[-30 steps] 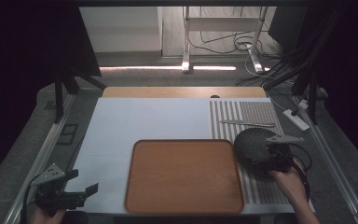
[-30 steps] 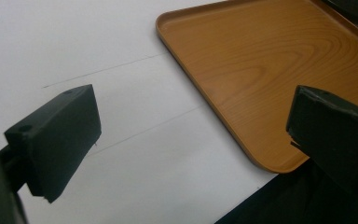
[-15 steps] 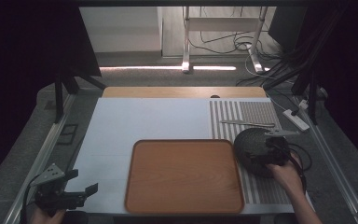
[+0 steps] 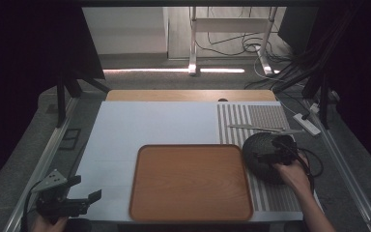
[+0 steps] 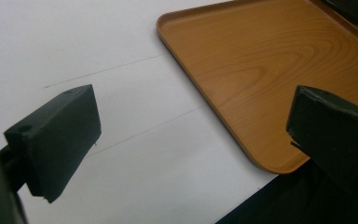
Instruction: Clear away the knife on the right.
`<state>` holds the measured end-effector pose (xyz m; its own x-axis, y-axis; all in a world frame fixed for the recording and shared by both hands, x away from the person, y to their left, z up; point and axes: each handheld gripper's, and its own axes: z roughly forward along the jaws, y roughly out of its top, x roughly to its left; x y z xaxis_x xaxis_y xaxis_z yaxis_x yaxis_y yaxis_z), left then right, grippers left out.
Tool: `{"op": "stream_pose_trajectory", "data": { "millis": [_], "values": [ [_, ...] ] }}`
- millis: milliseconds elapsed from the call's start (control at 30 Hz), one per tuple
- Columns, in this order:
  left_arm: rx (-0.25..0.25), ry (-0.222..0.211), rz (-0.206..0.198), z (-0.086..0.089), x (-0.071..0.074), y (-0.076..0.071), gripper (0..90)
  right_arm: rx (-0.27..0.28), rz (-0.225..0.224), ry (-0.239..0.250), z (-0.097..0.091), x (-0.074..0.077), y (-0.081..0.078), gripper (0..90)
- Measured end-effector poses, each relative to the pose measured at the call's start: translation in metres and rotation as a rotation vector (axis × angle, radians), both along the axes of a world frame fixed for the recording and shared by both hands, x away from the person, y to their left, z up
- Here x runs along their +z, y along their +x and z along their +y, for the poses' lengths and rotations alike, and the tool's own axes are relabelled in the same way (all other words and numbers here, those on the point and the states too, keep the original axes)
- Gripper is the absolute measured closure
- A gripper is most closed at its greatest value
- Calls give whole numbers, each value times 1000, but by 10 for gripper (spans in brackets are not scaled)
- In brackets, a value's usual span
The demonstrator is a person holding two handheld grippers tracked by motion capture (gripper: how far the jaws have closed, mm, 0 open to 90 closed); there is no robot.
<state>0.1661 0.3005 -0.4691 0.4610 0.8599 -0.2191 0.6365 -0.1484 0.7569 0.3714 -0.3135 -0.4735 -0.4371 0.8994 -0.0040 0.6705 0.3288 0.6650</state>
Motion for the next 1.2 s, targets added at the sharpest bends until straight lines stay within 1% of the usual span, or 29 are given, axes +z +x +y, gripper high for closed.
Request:
{"op": "stream_pose_trajectory", "data": {
  "millis": [167,433,700,867,1200],
  "values": [
    [0,-1,-1,0,0,0,29,-13,8,-25,1,-1,8,9],
    [-1,-2,0,0,0,0,29,-27,30,-29,1,-1,20,5],
    [0,-3,0,0,0,0,29,-64,50,-26,-6,-4,36,0],
    [0,-4,1,0,0,0,29,-73,64,-33,-8,-7,44,0],
    [1,-8,-1,1,0,0,29,-86,61,-46,-7,-8,61,0]
  ]
}}
